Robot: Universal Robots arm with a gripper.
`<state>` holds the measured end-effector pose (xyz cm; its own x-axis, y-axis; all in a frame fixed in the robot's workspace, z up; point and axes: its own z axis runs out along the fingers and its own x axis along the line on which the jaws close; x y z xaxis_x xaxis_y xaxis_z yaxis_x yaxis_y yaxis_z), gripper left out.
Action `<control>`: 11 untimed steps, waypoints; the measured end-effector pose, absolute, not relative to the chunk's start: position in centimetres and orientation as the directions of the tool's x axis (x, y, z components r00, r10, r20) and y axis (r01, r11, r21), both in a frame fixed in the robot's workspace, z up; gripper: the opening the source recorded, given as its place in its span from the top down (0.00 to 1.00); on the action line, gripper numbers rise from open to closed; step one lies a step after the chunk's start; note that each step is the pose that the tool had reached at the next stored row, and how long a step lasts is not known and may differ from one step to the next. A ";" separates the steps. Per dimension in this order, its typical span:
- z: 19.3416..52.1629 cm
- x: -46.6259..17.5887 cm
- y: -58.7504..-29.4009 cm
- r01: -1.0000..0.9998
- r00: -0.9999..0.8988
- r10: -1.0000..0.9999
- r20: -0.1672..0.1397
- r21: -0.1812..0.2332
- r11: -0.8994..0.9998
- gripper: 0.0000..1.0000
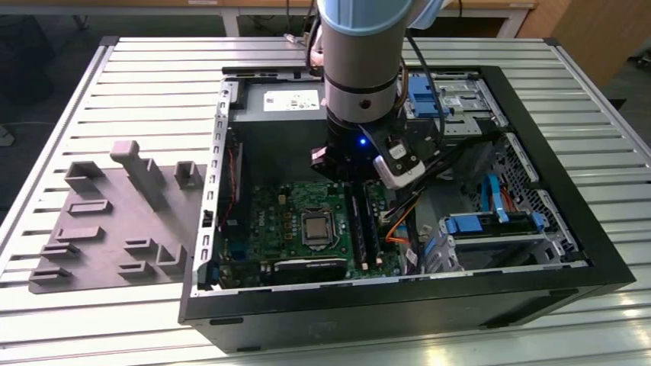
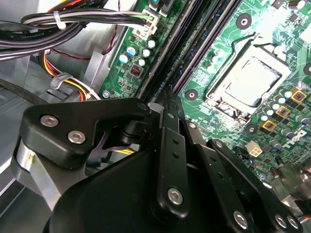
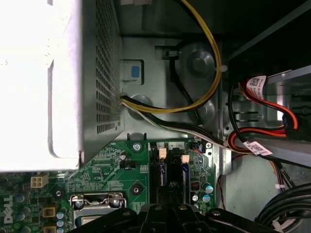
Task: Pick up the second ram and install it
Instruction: 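Press down the second ram until it locks into place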
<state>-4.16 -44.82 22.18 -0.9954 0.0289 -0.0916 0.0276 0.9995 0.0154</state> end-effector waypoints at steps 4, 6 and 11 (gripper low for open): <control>22.0 -4.2 -44.8 0.028 -0.995 0.029 -0.091 0.015 1.000 0.89; 21.9 -4.2 -44.8 0.028 -0.995 0.029 -0.091 0.015 1.000 0.89; 21.8 -4.2 -44.8 0.028 -0.995 0.029 -0.092 0.015 1.000 0.89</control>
